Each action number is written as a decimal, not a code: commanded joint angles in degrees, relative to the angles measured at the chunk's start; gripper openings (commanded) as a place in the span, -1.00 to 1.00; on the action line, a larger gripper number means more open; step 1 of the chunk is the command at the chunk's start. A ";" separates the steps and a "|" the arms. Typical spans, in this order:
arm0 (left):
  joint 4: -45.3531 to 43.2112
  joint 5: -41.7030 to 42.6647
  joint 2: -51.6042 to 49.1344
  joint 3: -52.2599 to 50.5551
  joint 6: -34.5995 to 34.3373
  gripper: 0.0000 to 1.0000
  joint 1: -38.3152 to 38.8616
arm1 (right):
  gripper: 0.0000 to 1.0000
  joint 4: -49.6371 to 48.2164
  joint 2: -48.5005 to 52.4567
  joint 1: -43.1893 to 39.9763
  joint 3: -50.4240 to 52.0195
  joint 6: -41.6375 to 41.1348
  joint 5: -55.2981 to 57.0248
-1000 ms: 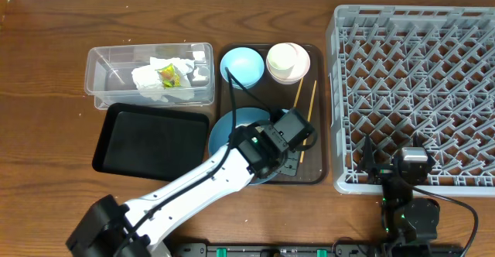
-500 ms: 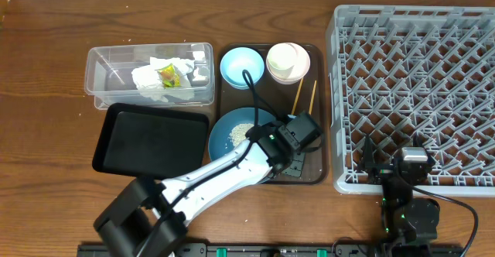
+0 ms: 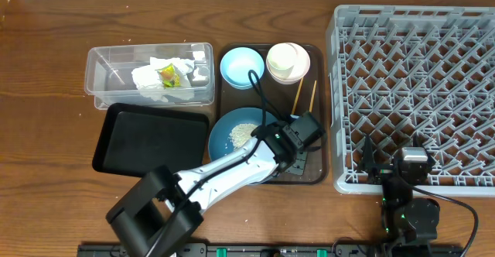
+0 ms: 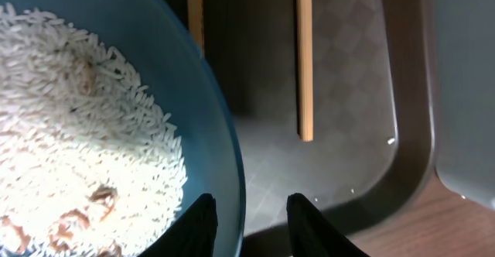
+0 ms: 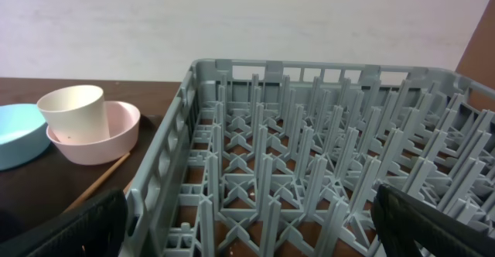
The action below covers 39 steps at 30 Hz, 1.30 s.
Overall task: Sort waste into correct bins and load items into the dishwasher rack
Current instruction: 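Grip the blue plate rim with the left gripper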
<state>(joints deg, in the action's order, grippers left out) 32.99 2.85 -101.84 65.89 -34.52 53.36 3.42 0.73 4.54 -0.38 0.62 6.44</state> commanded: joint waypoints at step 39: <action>-3.98 -6.16 -1.20 -1.92 -1.40 -0.34 0.09 | 0.99 0.20 -0.02 1.01 0.07 -0.33 0.17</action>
<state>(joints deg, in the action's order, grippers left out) 29.23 -1.93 -102.35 64.51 -34.98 53.36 3.42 0.73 4.54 -0.38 0.62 6.42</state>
